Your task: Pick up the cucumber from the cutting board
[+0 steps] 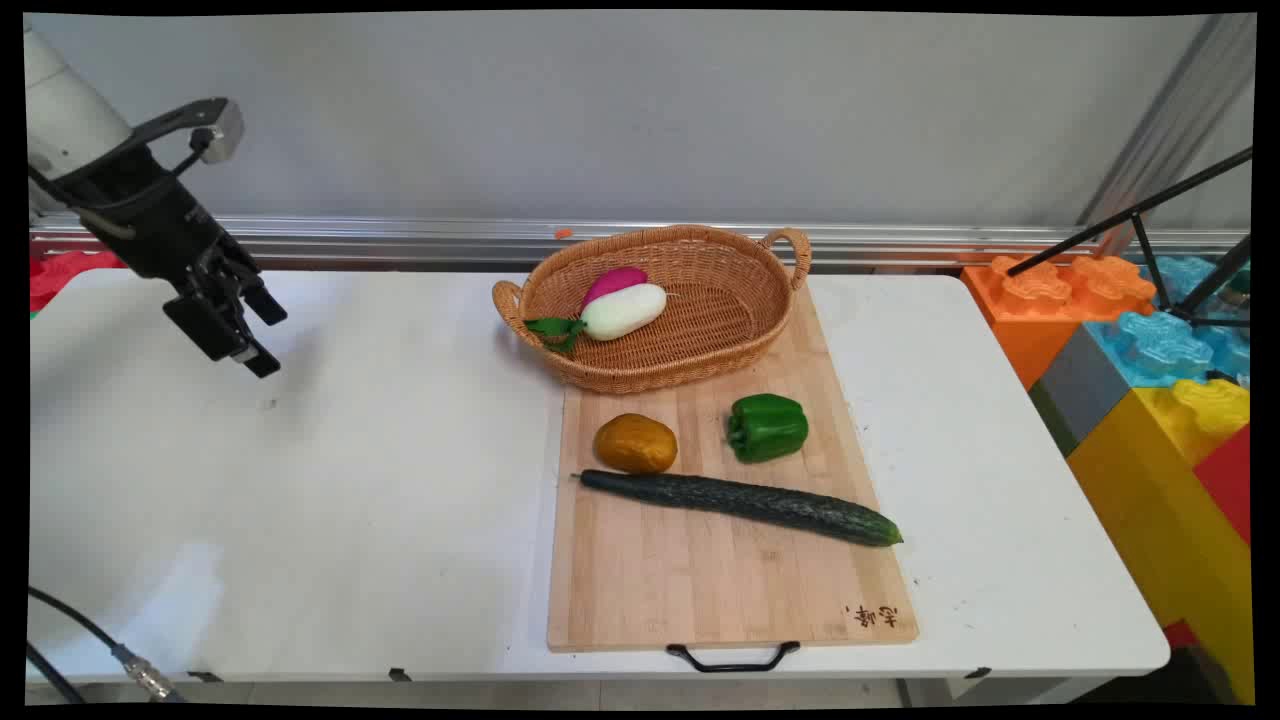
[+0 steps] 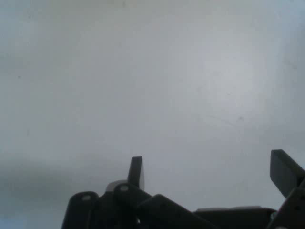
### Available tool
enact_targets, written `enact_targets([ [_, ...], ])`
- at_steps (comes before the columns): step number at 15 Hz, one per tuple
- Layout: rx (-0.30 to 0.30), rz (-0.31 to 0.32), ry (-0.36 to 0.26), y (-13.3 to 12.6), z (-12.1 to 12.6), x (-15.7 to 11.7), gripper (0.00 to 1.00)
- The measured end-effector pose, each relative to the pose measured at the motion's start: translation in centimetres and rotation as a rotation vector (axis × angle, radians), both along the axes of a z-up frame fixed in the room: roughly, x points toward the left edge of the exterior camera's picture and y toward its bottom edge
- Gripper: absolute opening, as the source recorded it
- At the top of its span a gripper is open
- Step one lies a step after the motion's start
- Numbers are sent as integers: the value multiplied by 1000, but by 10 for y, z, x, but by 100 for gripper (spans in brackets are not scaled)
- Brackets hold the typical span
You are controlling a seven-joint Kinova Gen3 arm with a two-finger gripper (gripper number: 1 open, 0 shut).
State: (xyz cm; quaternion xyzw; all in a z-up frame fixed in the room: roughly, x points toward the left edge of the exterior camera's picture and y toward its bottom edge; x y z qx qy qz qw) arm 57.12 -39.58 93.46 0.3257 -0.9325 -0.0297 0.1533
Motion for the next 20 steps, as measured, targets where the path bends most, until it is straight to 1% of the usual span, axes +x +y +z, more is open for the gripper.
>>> enact_targets([
  [3,2,4,52,1,-6,-11,100],
  [4,5,4,79,1,-9,-21,100],
  [5,7,5,91,1,-10,-26,100],
  [8,6,1,142,1,-11,-57,100],
  [9,-3,0,166,-1,-11,-74,100],
  [12,-27,-15,216,-5,-11,-115,100],
  [15,-51,-41,258,-7,-14,-167,100],
  [18,-71,-90,285,-9,-22,-228,100],
  [19,-77,-109,289,-10,-25,-245,100],
  [20,-86,-138,291,-11,-31,-265,100],
])
